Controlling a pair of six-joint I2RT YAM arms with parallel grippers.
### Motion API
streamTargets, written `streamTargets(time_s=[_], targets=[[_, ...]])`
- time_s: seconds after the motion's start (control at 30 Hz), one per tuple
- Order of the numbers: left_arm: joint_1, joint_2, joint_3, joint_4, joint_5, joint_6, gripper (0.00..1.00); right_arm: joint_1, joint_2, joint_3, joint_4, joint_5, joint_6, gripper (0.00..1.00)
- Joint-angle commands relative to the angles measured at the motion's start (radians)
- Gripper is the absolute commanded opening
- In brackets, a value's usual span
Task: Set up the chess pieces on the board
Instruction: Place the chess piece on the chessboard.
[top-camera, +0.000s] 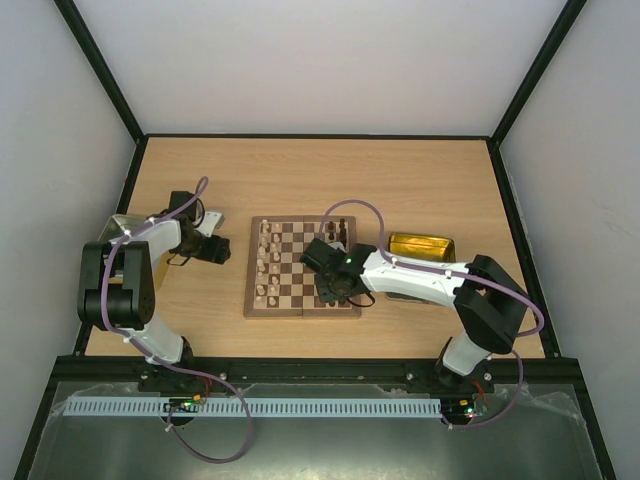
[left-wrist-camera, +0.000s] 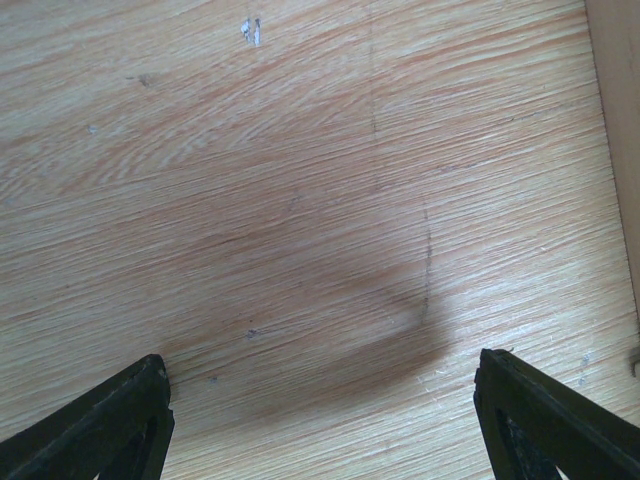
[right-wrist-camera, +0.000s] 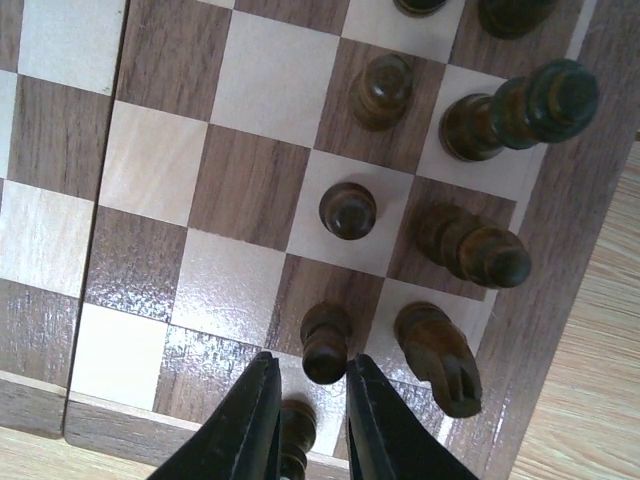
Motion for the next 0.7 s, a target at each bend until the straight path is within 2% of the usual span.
streamTargets(time_s=[0.0,0.3,0.47,0.67], targets=[[-0.003,0.015,0.002,-0.006,-0.002,-0.006,0.83,-0.01,0.023,0.027,0.018,0.001,-0.016,0.17],[-0.003,0.02,0.002,-0.006,-0.002,-0.005,0.83,-0.018,0.035,0.037,0.013,0.013,-0.022,0.17],[-0.003,0.023,0.001,-0.004,-0.002,-0.004,0.83,-0.019,-0.003,0.064,-0.016,0.057,-0.02,0.25],[-0.003,0.023,0.001,-0.005,-0.004,-0.005,0.83,-0.019,-0.024,0.171,-0.097,0.088,-0.035,0.27]])
